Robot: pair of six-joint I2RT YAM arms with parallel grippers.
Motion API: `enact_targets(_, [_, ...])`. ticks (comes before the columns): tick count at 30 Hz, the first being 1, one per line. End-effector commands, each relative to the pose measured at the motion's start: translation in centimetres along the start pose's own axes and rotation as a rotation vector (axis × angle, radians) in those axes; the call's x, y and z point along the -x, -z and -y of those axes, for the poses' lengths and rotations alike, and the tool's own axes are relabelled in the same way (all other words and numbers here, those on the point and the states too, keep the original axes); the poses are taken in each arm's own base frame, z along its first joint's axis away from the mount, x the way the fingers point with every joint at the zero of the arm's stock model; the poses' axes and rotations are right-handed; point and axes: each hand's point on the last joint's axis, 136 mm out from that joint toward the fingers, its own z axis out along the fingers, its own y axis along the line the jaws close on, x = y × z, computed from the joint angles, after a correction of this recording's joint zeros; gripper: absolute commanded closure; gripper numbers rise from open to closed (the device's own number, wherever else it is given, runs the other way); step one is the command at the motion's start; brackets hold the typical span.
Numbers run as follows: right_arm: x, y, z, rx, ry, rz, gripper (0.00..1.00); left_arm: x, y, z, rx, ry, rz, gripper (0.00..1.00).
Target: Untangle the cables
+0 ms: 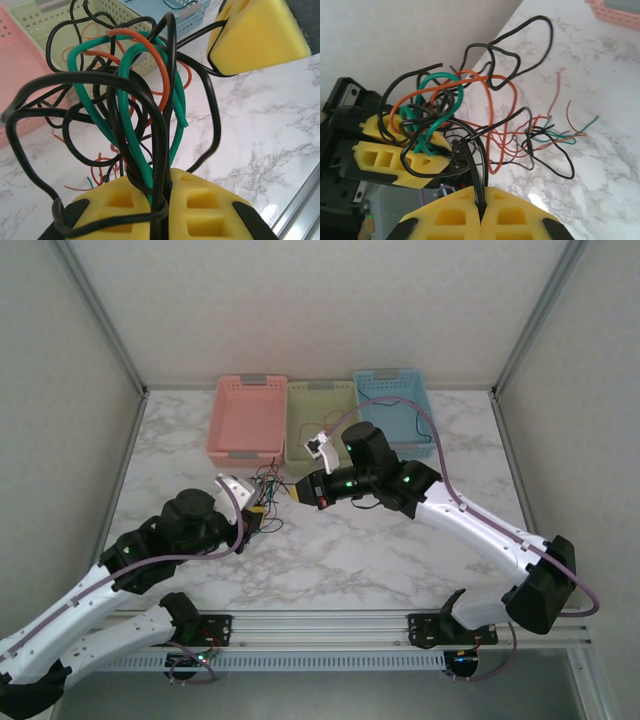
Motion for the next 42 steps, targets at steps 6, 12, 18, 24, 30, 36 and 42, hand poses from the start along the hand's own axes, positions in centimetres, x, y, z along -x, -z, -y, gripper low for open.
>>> enact_targets(6, [2.5,5.3,2.7,-0.365,0.184,0.112,1.00,0.1,0.3,-1.6,0.083,0.008,0.019,1.00])
enact_targets(12, [3.2,8.5,4.9,-0.565,0.270,0.166,1.00,0.1,0.7,-2.0,0.107,0.016,0.034,1.00])
enact_targets(18, [4.1,11.1,5.5,-0.632,0.288,0.235,1.00,0.0,0.7,-2.3,0.123,0.016,0.031,1.00])
enact_targets(24, [4.9,15.3,7.8,-0.790,0.233,0.319,1.00,0.2,1.0,-2.8,0.151,0.018,0.042,1.00])
enact_targets(30, [4.1,18.9,10.3,-0.861,0.129,0.381,1.00,0.8,2.2,-4.8,0.265,0.033,0.088,1.00])
enact_targets(36, [2.0,19.3,13.2,-0.873,0.012,0.379,1.00,1.9,4.9,-6.7,0.367,0.080,0.188,1.00])
enact_targets(42, [1.4,18.7,14.0,-0.875,0.001,0.355,1.00,1.8,4.8,-6.3,0.342,0.077,0.189,1.00])
